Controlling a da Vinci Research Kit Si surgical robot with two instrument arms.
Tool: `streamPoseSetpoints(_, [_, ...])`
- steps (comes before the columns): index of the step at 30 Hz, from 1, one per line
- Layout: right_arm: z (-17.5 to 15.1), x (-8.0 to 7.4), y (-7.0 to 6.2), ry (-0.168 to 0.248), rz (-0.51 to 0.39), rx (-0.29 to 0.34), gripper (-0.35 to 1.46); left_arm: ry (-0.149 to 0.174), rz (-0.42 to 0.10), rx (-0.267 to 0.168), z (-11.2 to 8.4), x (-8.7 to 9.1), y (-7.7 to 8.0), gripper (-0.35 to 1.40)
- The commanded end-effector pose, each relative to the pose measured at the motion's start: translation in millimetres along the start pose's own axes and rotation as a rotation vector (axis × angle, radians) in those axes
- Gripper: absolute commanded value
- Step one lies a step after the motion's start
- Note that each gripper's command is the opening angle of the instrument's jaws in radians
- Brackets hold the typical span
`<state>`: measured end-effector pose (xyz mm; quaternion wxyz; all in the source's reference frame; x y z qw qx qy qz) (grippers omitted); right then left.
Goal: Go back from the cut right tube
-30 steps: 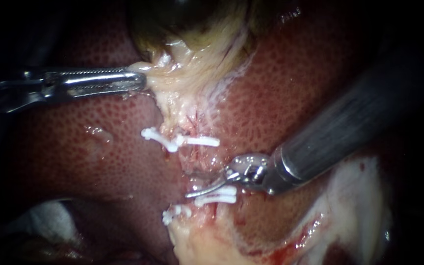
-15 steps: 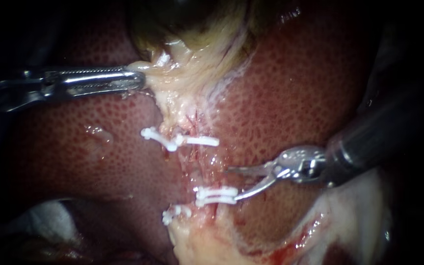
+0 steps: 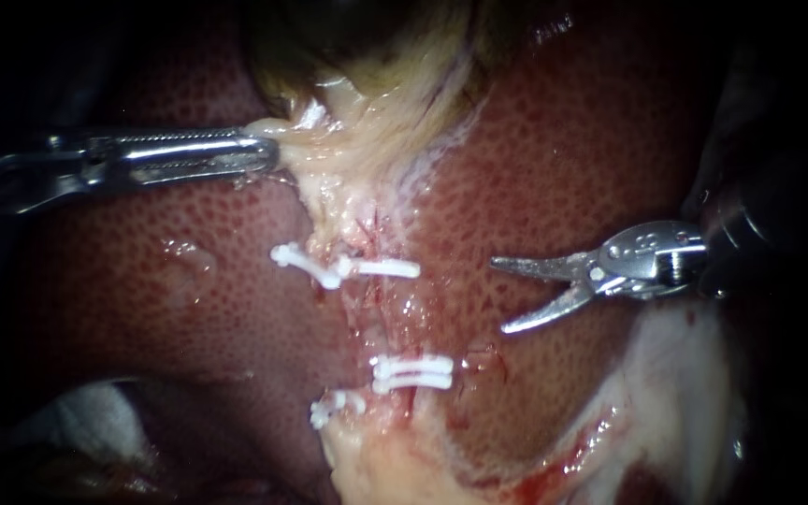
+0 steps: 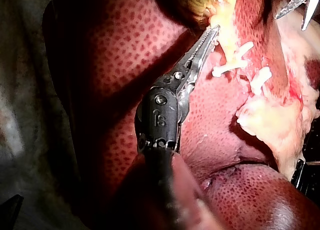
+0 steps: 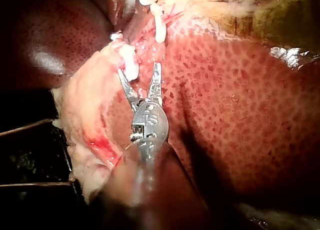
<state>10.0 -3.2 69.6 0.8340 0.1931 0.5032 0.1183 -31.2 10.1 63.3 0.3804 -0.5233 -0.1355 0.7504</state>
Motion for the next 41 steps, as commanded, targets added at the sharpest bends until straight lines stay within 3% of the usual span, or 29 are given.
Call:
streamPoseSetpoints(1, [0.1,-0.1,-0.1,0.001,0.003,0.001,1.43,-0.001,0.001,0.002,0.1,-0.2,0.0,-0.35])
streamPoseSetpoints(8, [0.1,-0.3,-0.1,0.000,0.002,0.000,1.43,-0.040,0.006,0.018,2.4,-2.6,-0.5,-0.35])
streamPoseSetpoints(16, [-0.1,-0.4,-0.1,0.003,0.002,-0.001,1.43,-0.087,-0.009,0.007,6.2,-6.0,-0.6,-0.35])
streamPoseSetpoints(22, [-0.1,-0.4,-0.1,0.003,0.002,-0.001,1.43,-0.112,-0.018,0.000,8.2,-7.5,-0.3,-0.35])
streamPoseSetpoints(41, [-0.2,-0.4,-0.2,0.005,0.003,-0.003,1.43,-0.124,-0.020,-0.002,8.9,-8.1,-0.3,-0.35])
